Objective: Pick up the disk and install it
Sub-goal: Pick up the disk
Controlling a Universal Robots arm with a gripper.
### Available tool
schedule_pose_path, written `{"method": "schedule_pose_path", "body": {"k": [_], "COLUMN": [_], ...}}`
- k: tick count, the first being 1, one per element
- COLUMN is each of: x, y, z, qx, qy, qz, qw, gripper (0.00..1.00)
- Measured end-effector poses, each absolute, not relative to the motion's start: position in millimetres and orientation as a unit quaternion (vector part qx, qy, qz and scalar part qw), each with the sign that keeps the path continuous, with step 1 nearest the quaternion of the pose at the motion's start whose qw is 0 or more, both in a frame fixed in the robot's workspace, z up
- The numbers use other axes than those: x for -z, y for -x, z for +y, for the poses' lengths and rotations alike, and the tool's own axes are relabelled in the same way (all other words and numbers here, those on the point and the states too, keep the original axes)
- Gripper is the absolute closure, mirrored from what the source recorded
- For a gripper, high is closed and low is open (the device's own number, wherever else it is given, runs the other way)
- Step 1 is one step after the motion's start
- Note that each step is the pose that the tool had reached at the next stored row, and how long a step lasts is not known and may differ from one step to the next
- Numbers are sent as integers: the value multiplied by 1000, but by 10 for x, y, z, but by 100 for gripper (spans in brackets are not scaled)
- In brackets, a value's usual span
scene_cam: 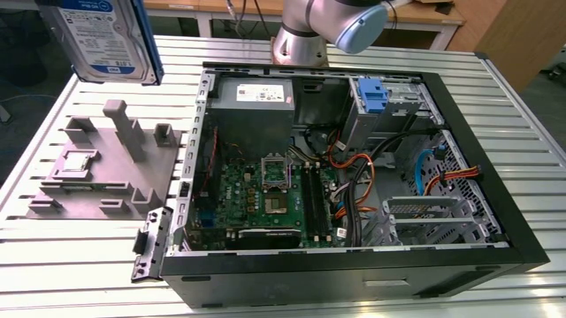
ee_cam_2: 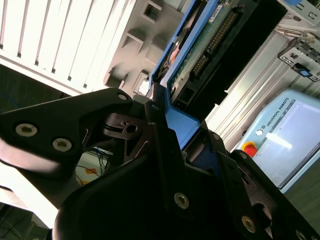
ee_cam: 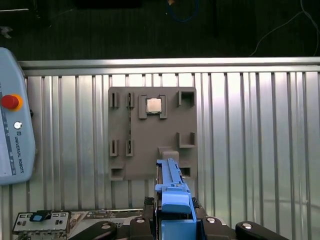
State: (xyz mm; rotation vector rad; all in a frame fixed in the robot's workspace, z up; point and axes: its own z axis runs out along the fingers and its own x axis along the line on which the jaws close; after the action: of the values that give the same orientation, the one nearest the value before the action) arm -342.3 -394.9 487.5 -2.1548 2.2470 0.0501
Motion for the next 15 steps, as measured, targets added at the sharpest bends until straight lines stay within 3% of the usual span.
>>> {"method": "schedule_pose_path", "body": {"k": [15], "x": [-4869], "y": [3135], "z": [-3949], "qx": [-16], "qy": [692], "qz": [722], "qw": [14], "gripper": [63]}}
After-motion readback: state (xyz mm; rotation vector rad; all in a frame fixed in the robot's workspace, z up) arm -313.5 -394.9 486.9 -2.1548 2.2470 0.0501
